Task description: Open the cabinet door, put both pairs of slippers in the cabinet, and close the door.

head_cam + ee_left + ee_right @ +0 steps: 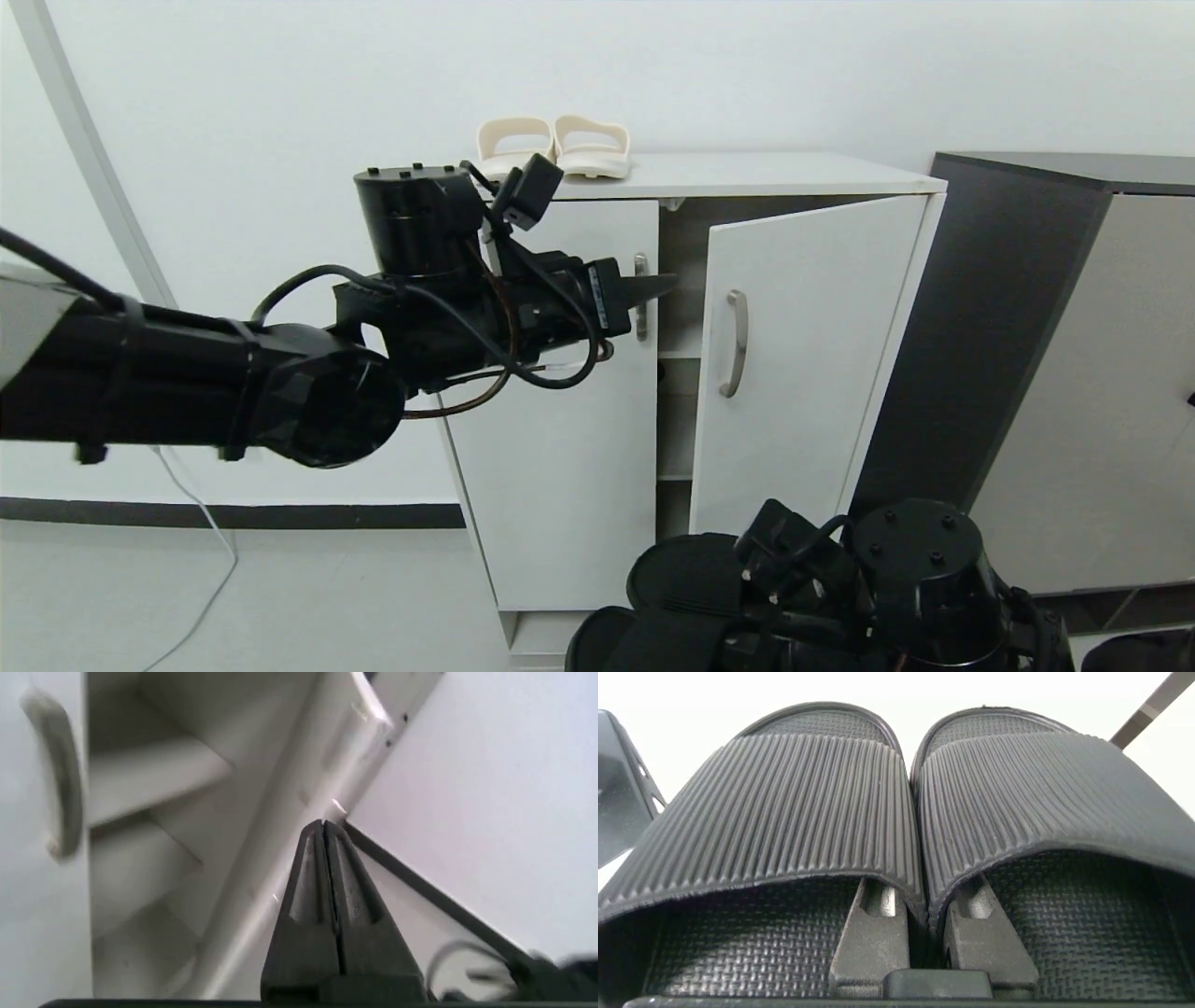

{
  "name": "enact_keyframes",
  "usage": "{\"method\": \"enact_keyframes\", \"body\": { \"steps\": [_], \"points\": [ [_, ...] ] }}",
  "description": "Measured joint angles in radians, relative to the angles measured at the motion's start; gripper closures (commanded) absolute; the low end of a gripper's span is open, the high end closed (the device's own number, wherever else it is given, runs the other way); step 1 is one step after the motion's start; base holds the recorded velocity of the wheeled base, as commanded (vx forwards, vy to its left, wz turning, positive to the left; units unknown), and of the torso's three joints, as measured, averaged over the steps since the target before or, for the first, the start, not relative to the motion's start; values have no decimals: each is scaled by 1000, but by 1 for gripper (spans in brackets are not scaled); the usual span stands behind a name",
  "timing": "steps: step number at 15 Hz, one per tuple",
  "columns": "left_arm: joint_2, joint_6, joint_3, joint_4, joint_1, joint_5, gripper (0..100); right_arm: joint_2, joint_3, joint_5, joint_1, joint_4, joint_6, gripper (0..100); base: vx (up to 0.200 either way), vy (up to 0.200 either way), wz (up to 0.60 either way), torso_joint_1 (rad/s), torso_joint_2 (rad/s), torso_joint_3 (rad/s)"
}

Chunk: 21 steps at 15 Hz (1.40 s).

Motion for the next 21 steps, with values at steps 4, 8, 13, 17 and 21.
{"method": "enact_keyframes", "body": {
  "steps": [4, 8, 13, 17, 21],
  "points": [
    [127, -11, -165, 23, 2, 3, 100, 1, 7, 0, 8, 0, -15, 100, 0, 0, 0, 0, 0, 0],
    [193, -28, -227, 30, -18, 6, 100, 4, 10, 0, 21, 1, -14, 100, -100, 0, 0, 0, 1, 1],
    [164, -15, -131, -18, -107, 23, 100, 17, 23, -1, 55, 2, -14, 100, -200, 0, 0, 3, 3, 0],
    [79, -4, -19, -61, -205, 31, 100, 20, 26, -1, 70, 0, -11, 100, -150, 0, 0, -2, 2, 4],
    [21, 48, 0, -53, -122, 158, 100, 23, -14, -45, 7, 0, -3, 100, 0, 0, 0, 0, 0, 0]
  ]
}}
